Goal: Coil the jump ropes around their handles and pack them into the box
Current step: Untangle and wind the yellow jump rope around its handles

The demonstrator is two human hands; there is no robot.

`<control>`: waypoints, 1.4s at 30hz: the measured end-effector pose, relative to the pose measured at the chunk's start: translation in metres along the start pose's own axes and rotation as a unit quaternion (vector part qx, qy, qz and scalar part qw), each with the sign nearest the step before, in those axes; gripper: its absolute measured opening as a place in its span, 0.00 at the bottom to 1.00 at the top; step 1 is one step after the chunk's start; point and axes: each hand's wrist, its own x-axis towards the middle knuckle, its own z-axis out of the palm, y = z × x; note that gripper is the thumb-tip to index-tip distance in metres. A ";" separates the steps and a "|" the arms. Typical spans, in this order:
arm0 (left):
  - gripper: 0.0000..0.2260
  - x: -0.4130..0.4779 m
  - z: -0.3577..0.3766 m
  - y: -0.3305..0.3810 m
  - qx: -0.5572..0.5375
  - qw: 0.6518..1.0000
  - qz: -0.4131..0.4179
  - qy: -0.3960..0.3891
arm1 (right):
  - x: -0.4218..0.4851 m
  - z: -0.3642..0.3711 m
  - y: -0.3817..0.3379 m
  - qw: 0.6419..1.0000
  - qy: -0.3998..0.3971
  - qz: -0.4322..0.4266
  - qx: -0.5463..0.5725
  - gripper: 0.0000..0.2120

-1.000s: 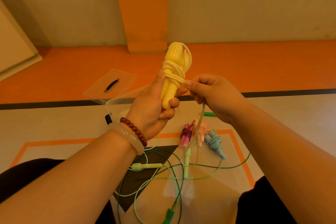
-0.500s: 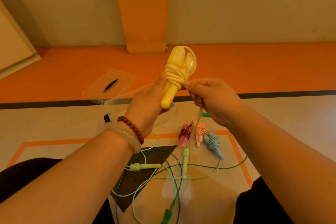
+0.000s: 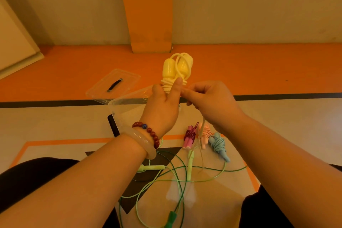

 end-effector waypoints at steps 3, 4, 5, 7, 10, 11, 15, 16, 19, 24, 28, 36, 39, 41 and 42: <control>0.28 0.003 -0.001 0.004 -0.112 0.993 -0.044 -0.014 | 0.002 -0.008 -0.004 0.997 -0.050 0.003 0.063 0.06; 0.25 0.003 -0.002 0.007 -0.161 0.984 -0.067 -0.024 | 0.003 -0.011 -0.004 0.996 -0.066 -0.002 0.068 0.05; 0.21 0.004 -0.003 0.009 -0.208 0.973 -0.091 -0.039 | 0.004 -0.014 -0.004 0.995 -0.075 -0.007 0.061 0.05; 0.17 0.003 -0.005 0.013 -0.299 0.942 -0.127 -0.084 | 0.006 -0.019 -0.001 0.997 -0.067 -0.010 0.034 0.04; 0.17 0.005 -0.010 0.015 -0.390 0.892 -0.159 -0.163 | 0.008 -0.023 0.002 0.999 -0.038 -0.003 0.040 0.08; 0.18 0.005 -0.012 0.014 -0.403 0.881 -0.165 -0.185 | 0.008 -0.023 0.001 0.998 -0.031 -0.002 0.055 0.08; 0.17 0.004 -0.015 0.013 -0.410 0.870 -0.148 -0.228 | 0.008 -0.022 -0.001 0.995 -0.032 -0.005 0.092 0.08; 0.17 0.004 -0.015 0.013 -0.410 0.873 -0.143 -0.221 | 0.008 -0.021 0.000 0.995 -0.035 -0.006 0.090 0.08; 0.15 0.002 -0.012 0.013 -0.410 0.882 -0.145 -0.185 | 0.008 -0.020 0.000 0.995 -0.034 -0.001 0.089 0.08; 0.11 0.001 -0.012 0.009 -0.335 0.921 -0.122 -0.159 | 0.008 -0.020 0.000 0.995 -0.025 0.006 0.096 0.07; 0.10 0.003 -0.011 0.008 -0.285 0.937 -0.109 -0.169 | 0.007 -0.020 -0.001 0.996 -0.024 0.014 0.080 0.08; 0.12 0.006 -0.017 0.010 -0.233 0.961 -0.063 -0.133 | 0.004 -0.015 0.003 0.999 -0.039 0.018 0.021 0.07; 0.12 0.003 -0.014 0.009 -0.203 0.973 -0.036 -0.102 | 0.003 -0.011 0.002 0.999 -0.036 0.006 0.003 0.07; 0.11 0.003 -0.010 0.007 -0.200 0.976 -0.041 -0.073 | 0.003 -0.010 -0.001 0.999 -0.034 0.001 0.021 0.07; 0.12 0.003 -0.009 0.006 -0.197 0.978 -0.046 -0.059 | 0.003 -0.010 -0.002 0.999 -0.036 0.000 0.033 0.06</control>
